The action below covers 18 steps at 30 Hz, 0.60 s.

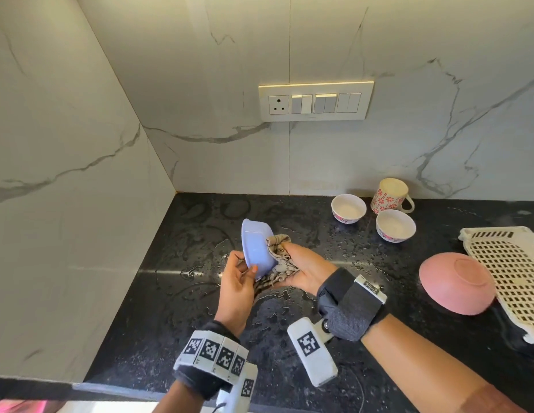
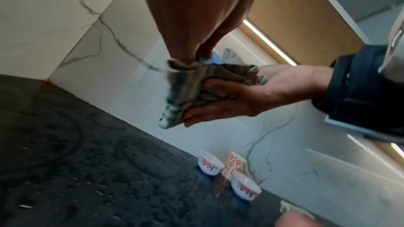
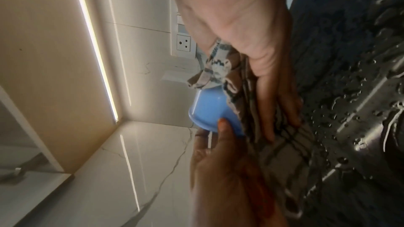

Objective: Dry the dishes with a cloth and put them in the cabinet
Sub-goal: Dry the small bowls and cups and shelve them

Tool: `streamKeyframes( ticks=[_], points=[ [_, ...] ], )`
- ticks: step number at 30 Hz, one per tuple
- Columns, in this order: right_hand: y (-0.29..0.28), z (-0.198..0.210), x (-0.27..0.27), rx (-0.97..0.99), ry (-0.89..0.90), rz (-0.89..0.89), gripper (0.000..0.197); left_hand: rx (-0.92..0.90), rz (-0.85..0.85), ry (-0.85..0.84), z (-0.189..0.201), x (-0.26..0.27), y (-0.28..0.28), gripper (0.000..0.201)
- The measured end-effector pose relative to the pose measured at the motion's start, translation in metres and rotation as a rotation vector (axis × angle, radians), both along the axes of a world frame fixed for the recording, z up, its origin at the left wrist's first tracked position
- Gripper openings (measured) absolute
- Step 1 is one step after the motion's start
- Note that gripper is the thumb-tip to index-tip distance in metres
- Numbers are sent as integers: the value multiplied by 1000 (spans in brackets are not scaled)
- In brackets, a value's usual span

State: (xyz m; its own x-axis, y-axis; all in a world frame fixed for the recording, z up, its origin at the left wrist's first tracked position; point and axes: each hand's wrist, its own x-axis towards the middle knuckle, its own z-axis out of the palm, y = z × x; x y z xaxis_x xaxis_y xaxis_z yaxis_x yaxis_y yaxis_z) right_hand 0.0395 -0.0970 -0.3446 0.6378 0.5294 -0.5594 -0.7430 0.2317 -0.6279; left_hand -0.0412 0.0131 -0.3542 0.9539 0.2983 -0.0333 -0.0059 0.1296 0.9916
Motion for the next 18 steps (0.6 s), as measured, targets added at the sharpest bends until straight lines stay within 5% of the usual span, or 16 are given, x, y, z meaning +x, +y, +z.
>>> streamKeyframes(
  ticks=[3, 6, 10, 13, 16, 18],
  points=[
    [-4, 4, 0, -122, 27, 96, 18, 188, -68, 70, -13, 0, 10, 18],
    [-12, 13, 0, -156, 26, 129, 30, 213, -107, 151, -20, -1, 25, 20],
    [-35, 34, 5, -36, -72, -98, 35, -9, -29, 185, -23, -5, 43, 16],
    [-44, 34, 11, -137, -392, -251, 17, -233, -16, 159, -23, -8, 51, 9],
    [-39, 20, 9, -487, -797, -109, 20, -313, -101, 128, -19, -6, 50, 71],
    [-29, 13, 1, -578, -998, 52, 37, -339, -133, 123, -17, -4, 43, 85]
  ],
)
